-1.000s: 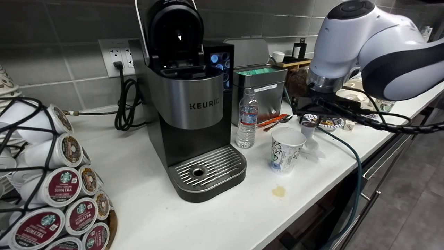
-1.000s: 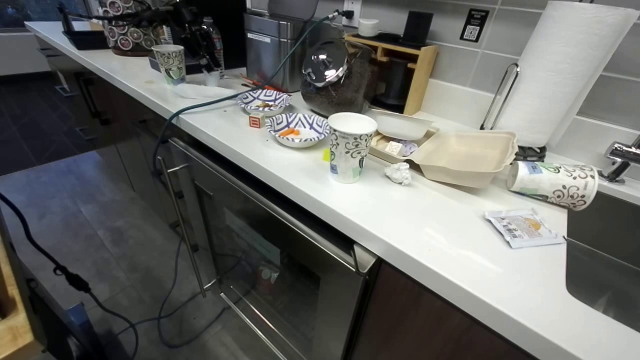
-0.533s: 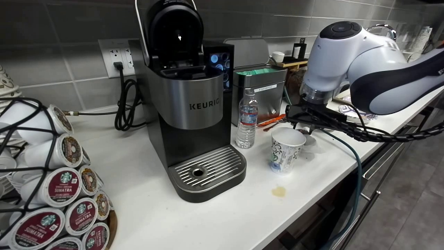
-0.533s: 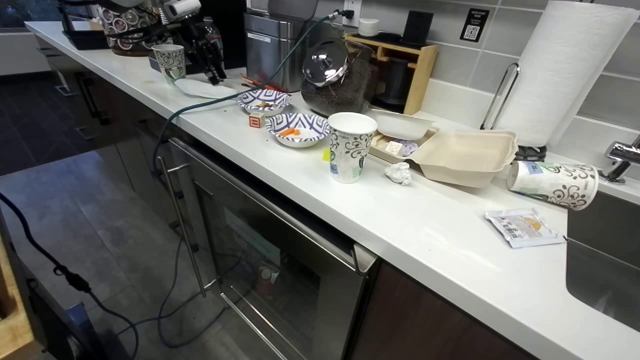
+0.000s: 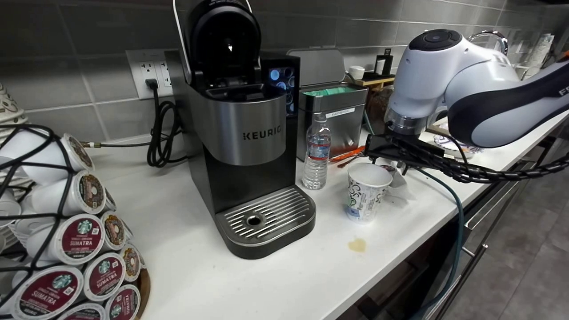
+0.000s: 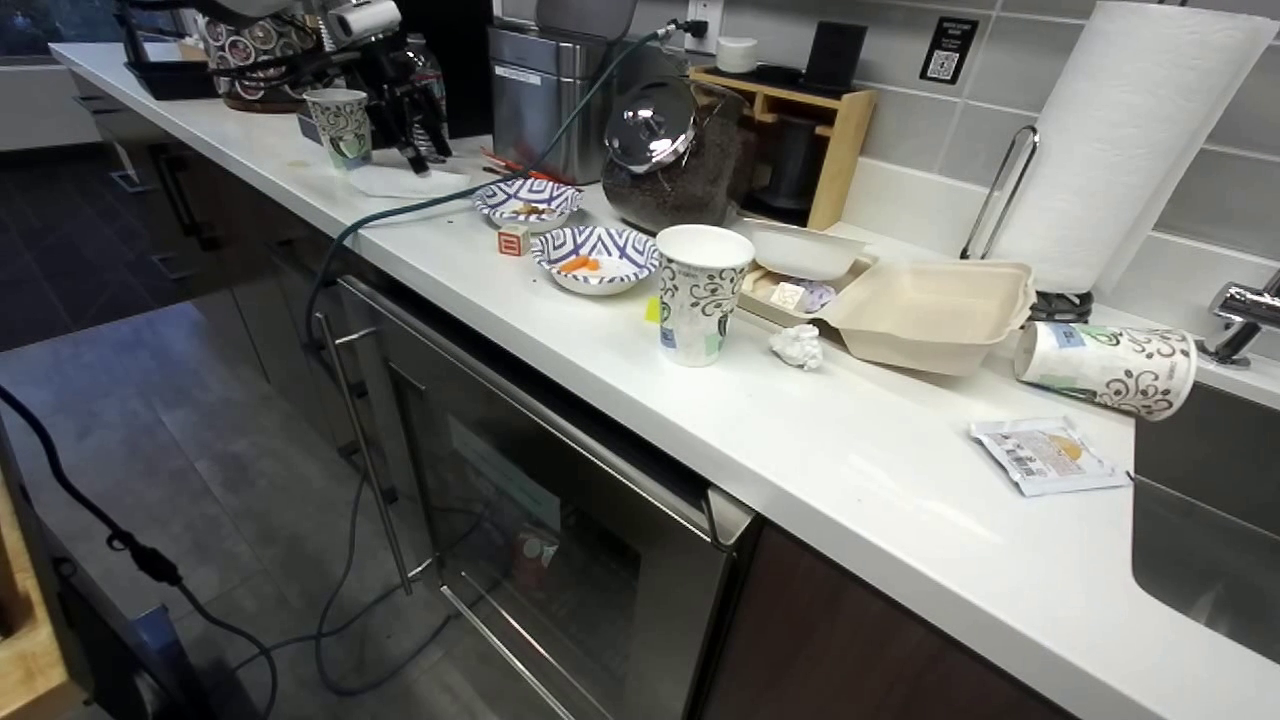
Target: Remove the white object from the coffee machine
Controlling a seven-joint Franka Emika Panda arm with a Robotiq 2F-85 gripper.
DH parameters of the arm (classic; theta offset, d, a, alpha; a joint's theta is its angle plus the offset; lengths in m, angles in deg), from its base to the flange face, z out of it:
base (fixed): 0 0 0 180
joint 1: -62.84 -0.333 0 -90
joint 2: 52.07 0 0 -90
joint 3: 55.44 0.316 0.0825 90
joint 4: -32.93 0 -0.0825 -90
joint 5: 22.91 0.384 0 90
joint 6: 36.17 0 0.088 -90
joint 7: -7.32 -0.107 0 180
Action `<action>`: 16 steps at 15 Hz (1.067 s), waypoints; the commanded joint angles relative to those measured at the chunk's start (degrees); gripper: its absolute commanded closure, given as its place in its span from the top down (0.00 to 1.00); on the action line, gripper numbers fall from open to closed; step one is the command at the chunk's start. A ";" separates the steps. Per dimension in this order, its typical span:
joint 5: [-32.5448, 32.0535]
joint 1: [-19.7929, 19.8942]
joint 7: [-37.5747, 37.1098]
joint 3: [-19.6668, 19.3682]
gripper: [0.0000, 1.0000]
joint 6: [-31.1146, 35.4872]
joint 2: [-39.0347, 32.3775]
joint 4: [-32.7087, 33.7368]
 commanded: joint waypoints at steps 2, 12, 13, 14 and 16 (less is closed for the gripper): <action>-1.43 -1.50 -0.76 -1.77 1.00 0.00 6.29 -2.37; 5.88 -0.78 18.64 7.10 1.00 2.60 32.16 -17.27; 6.16 -0.91 19.51 8.56 1.00 4.21 35.11 -19.13; 5.13 -0.77 18.63 10.15 1.00 6.02 37.40 -20.55; 6.11 1.53 18.38 12.19 1.00 4.82 33.83 -16.39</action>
